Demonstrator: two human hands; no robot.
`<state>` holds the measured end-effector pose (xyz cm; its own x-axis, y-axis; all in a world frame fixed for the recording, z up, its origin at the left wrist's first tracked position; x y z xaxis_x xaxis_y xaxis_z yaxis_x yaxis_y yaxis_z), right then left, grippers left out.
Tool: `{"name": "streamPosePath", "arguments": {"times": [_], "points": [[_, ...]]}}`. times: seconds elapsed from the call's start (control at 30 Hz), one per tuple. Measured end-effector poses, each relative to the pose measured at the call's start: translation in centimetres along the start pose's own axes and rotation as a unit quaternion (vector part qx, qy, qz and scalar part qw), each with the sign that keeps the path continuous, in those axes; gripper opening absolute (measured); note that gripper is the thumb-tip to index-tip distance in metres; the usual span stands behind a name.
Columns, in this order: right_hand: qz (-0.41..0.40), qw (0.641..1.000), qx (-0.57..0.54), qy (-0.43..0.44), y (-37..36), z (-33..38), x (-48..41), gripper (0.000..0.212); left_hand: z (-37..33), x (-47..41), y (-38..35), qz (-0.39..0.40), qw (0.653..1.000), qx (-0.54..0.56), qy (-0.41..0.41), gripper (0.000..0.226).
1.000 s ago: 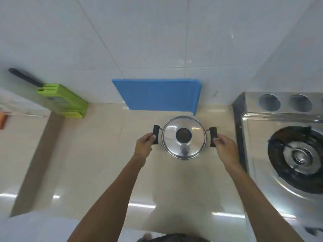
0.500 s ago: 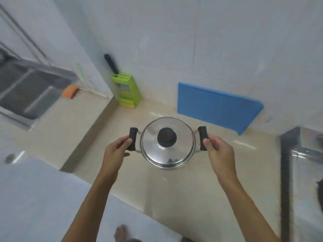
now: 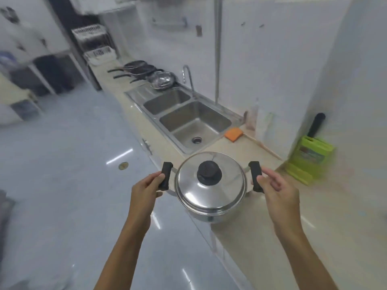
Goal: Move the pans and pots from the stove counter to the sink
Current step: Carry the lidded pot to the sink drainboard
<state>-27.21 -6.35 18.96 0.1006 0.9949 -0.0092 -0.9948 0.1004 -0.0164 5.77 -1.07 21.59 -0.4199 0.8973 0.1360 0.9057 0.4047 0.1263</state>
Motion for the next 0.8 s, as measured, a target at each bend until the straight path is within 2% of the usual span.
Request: {"name": "streamPosePath", "arguments": {"times": [0.2,0.37,0.63,0.8], "points": [[0.123,0.992,0.025,0.001,-18.4,0.6,-4.7,0.026,1.0,-6.3,14.7,-0.110,0.993,0.029,0.017,0.013],[0.190,0.981,0.029,-0.016,-31.0,-0.4,-8.9,0.025,3.1,-12.1,23.2,-0.179,0.982,0.050,0.039,0.014],[0.222,0.974,0.043,-0.032,-50.2,-4.4,-19.9,0.027,5.4,-28.3,33.4,-0.221,0.971,0.052,0.071,0.013],[0.227,0.972,0.052,-0.039,-62.1,-3.9,-28.1,0.029,4.7,-40.3,37.9,-0.212,0.972,0.047,0.091,0.014]]}}
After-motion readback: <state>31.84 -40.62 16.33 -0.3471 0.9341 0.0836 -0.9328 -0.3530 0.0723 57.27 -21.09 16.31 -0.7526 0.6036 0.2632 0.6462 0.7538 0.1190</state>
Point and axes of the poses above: each hand's wrist, its own x-axis away from the middle knuckle, its own y-axis out of the back of the hand, z = x × y, the point moved 4 cm from there along -x, towards the middle knuckle, and after that the axes turned 7 degrees about z, right-handed, at the moved point
